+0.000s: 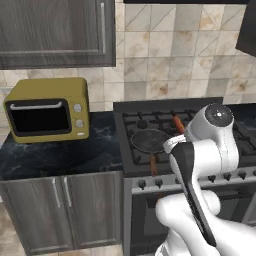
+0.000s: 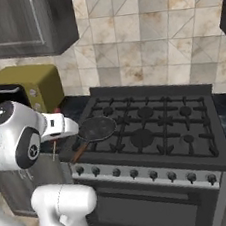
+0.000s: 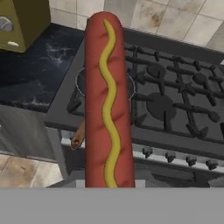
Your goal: Place the cold items (banana and garlic) from the fridge in one tupperware on the dining counter. Place the warm items (hot dog and kebab skewer) in the stove area in another tupperware.
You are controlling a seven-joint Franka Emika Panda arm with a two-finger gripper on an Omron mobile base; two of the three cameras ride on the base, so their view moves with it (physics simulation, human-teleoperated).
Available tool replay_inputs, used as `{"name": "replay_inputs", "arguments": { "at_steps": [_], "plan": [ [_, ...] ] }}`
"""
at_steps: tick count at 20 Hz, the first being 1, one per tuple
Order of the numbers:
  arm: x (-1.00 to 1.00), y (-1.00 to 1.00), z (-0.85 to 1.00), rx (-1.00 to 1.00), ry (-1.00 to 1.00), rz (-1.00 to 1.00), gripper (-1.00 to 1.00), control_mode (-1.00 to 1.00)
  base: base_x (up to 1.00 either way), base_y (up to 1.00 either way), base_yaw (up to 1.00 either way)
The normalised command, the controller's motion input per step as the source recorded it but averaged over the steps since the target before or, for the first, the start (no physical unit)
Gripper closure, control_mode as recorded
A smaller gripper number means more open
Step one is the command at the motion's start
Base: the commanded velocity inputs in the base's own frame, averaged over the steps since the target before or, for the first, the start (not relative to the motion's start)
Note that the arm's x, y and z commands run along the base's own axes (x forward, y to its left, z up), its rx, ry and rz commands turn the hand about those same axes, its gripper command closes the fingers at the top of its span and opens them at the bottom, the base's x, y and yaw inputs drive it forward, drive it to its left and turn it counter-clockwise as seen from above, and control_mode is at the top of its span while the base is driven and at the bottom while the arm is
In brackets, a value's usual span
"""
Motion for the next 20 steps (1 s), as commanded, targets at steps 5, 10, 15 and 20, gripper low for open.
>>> {"name": "replay_inputs", "arguments": {
  "at_steps": [5, 10, 15, 20],
  "plan": [
    [0.00, 0.00, 0.00, 0.00, 0.00, 0.00, 1.00, 1.00, -0.86, 0.58, -0.37],
    [0.00, 0.00, 0.00, 0.00, 0.00, 0.00, 1.00, 1.00, -0.49, 0.51, -0.66],
    [0.00, 0.00, 0.00, 0.00, 0.00, 0.00, 1.00, 1.00, -0.26, 0.38, -0.77],
    [0.00, 0.00, 0.00, 0.00, 0.00, 0.00, 1.00, 1.00, -0.29, 0.34, -0.78]
  ]
}}
